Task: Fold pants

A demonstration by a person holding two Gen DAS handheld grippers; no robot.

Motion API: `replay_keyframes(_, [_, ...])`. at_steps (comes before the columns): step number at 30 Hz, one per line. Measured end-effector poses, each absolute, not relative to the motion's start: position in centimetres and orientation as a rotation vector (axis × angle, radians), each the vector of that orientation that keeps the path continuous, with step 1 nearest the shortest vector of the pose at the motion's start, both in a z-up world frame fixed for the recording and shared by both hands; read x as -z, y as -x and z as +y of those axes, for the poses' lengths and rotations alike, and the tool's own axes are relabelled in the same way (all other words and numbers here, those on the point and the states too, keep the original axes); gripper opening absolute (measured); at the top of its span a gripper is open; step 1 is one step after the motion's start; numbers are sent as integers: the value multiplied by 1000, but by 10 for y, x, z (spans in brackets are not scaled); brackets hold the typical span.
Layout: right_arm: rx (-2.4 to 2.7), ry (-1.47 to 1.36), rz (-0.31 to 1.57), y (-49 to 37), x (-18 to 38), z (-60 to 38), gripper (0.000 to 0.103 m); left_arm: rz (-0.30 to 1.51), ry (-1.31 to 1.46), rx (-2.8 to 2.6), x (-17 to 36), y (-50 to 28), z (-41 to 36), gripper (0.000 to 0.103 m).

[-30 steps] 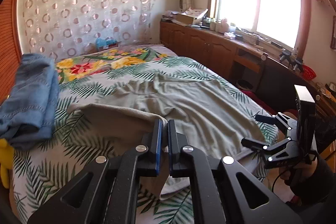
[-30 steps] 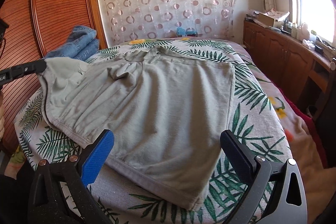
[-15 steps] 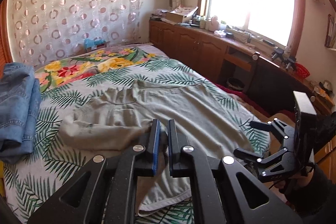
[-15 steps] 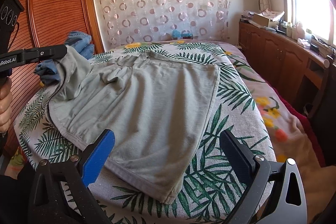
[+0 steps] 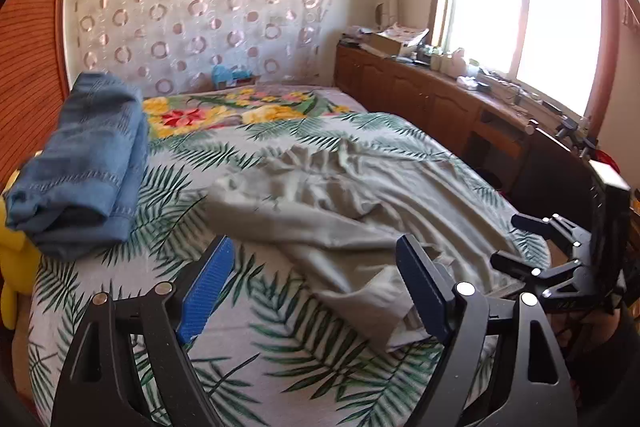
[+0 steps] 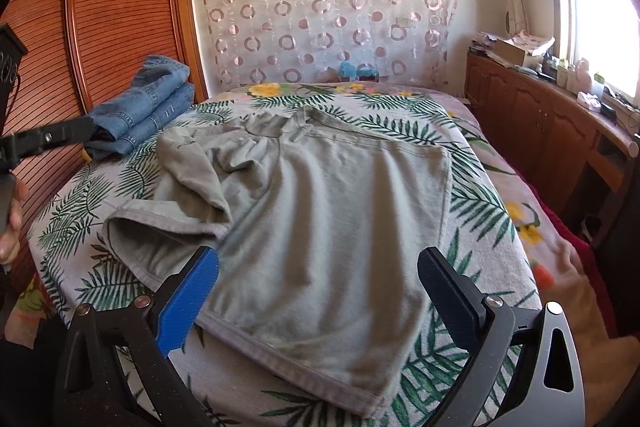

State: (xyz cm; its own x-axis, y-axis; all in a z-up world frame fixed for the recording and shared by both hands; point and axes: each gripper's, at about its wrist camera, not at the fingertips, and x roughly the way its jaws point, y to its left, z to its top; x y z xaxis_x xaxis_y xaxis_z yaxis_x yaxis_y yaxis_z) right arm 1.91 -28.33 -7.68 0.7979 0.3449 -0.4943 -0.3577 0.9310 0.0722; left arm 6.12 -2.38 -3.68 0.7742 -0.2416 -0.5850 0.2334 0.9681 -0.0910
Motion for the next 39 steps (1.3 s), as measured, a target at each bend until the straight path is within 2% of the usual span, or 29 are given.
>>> replay_keyframes(8, [-441,44,525,-28,75,-266,77,706,17,234,72,-60,-14,84])
replay_keyframes(16, [-520,43,572,-48,80,-244,50,722,39,232,85,-52,-10,84])
replay_keyframes(17, [-532,43,587,-52,82,-241,43,724,41,231,86,-52,-10,84])
replay_keyframes(18, [-541,42,601,-55,83,-238,40,725,42,230,87,-52,-9,84])
replay_keyframes(22, [-545,36,641,-68,88,-230,39,724,48,229,88,-49,-8,84])
replay_keyframes(28, [-573,30,694,-79,93,-223,28,723,54,231,88,-48,-9,84])
replay_keyframes(33, [-609,29,697,-77,92,-220,7,721,50,231,88,-47,-10,84])
replay_keyframes(39, [-609,38,580,-55,70,-228,3,707,45,240,85,-45,-13,84])
